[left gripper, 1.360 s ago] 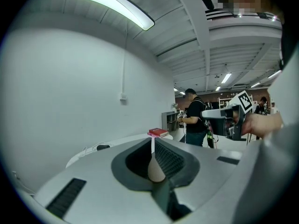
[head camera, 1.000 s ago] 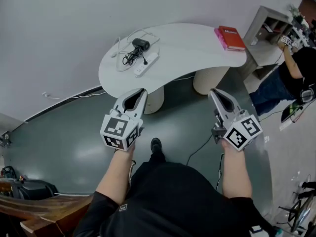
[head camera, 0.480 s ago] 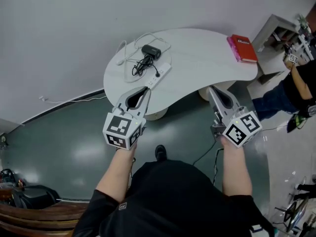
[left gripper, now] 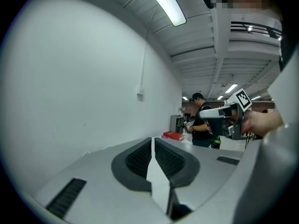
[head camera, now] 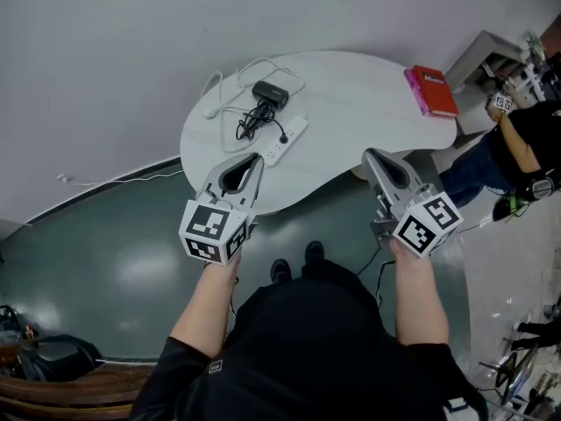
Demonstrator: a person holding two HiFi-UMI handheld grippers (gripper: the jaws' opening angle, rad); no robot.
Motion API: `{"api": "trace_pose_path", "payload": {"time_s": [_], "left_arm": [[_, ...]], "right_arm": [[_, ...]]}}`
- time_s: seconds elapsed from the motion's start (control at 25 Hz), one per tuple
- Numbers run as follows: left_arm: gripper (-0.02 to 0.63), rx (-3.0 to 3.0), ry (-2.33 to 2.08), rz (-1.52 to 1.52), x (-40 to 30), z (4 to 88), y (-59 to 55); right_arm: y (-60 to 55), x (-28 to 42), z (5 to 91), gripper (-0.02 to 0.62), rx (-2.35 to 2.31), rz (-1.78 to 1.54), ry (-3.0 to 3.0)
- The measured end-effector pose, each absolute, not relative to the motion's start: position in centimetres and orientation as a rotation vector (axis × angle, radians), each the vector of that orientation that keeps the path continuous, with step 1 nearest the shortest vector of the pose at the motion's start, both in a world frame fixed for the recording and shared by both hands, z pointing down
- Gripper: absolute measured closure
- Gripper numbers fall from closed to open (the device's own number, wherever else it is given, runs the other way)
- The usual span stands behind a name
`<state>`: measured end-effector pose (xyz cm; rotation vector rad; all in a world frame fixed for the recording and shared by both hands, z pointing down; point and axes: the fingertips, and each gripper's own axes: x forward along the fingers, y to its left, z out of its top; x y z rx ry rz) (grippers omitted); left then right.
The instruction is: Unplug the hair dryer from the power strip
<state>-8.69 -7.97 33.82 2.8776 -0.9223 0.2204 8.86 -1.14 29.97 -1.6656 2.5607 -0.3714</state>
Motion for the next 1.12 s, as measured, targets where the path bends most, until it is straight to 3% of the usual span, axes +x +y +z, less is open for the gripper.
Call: {"api": "trace_pose_path", "payload": {"time_s": [1.12], "left_arm": [[0.577, 2.68, -1.218, 0.391, -2.1, 38.1, -23.5]], "right_arm": [[-22.5, 15.9, 34.8, 0.56, -1.292, -0.534, 2.734]]}}
